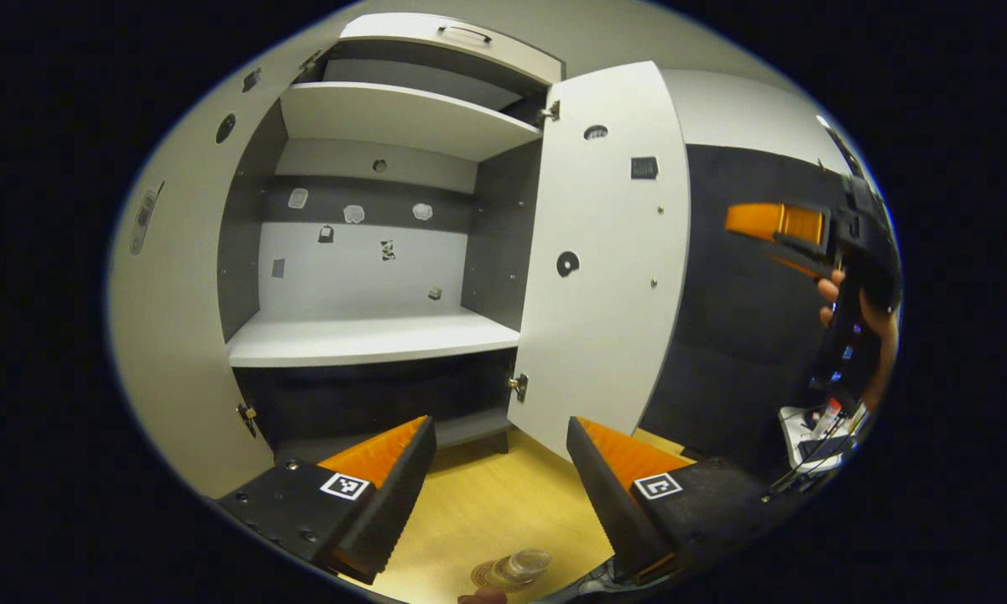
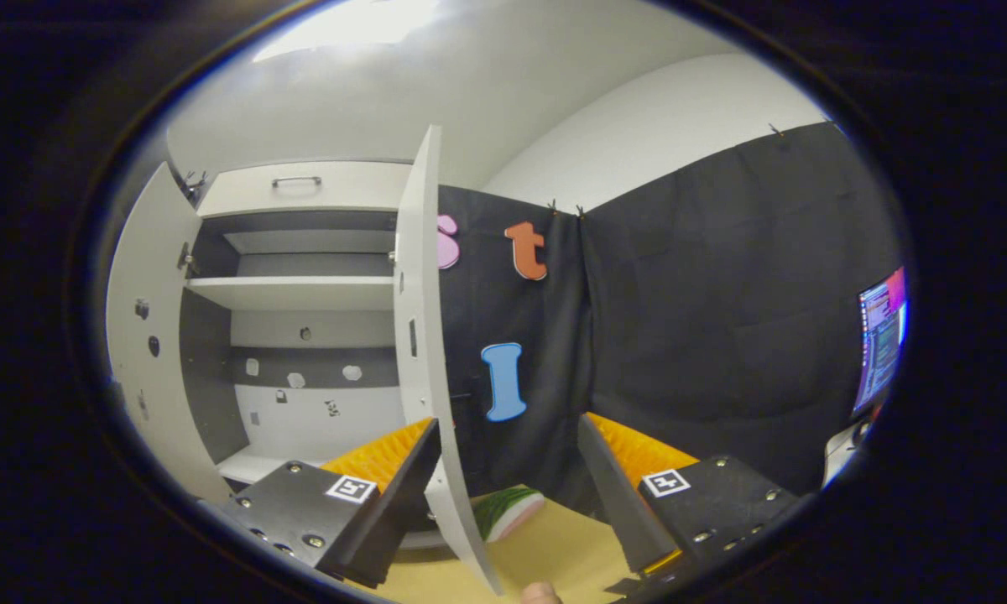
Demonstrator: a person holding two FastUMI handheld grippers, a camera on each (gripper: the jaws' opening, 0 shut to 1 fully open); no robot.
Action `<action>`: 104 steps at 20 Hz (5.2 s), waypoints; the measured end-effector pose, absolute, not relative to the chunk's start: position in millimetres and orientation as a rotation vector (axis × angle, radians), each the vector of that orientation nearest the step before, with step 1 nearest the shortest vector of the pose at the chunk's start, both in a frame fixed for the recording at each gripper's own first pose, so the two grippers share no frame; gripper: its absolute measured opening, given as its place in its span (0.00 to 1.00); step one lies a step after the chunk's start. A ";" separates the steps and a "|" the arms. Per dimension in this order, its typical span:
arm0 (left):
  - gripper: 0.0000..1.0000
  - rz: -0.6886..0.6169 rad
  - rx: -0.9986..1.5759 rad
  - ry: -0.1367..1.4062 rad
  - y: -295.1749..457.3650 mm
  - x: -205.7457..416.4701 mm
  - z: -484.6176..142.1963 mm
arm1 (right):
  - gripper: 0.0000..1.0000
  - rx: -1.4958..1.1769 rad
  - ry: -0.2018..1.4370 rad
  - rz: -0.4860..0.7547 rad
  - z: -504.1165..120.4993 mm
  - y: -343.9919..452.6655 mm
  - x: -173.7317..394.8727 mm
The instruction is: Grasp the bottle in the cabinet with the left hand and place it on the coaster, then close the right door with the right hand and the left door with the left hand.
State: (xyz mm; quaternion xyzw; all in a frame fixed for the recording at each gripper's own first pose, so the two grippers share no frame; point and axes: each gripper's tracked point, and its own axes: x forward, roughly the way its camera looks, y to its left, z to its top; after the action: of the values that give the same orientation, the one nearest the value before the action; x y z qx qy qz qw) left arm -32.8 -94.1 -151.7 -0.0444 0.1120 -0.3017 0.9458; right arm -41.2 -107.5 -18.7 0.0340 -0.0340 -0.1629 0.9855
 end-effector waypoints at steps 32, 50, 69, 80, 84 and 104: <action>0.97 -0.254 -0.143 0.147 49.5 -10.2 -102.4 | 0.98 0.077 0.027 -0.341 -70.4 -117.3 11.6; 0.97 -0.241 -0.117 0.134 43.5 -11.1 -99.1 | 0.98 0.049 0.052 -0.159 -68.2 -67.1 14.2; 0.96 -0.218 -0.111 0.111 84.7 -42.1 -86.3 | 0.98 0.068 0.096 0.166 -72.0 74.8 42.4; 0.92 -0.166 -0.096 0.042 144.7 -60.9 -56.0 | 0.98 0.058 0.104 0.257 -80.5 128.1 46.6; 0.92 -0.080 -0.056 0.031 184.5 -56.7 -53.3 | 0.98 0.063 0.095 0.243 -78.3 124.9 47.1; 0.95 0.068 0.048 0.009 223.3 -12.2 -49.9 | 0.97 0.081 0.063 0.171 -64.9 89.1 33.5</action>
State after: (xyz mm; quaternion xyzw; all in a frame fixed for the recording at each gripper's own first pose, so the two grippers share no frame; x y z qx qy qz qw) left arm -12.2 223.3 -49.9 0.0238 0.0046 0.0341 0.9991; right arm 33.5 89.1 -64.9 0.0402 0.0316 0.0854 0.9950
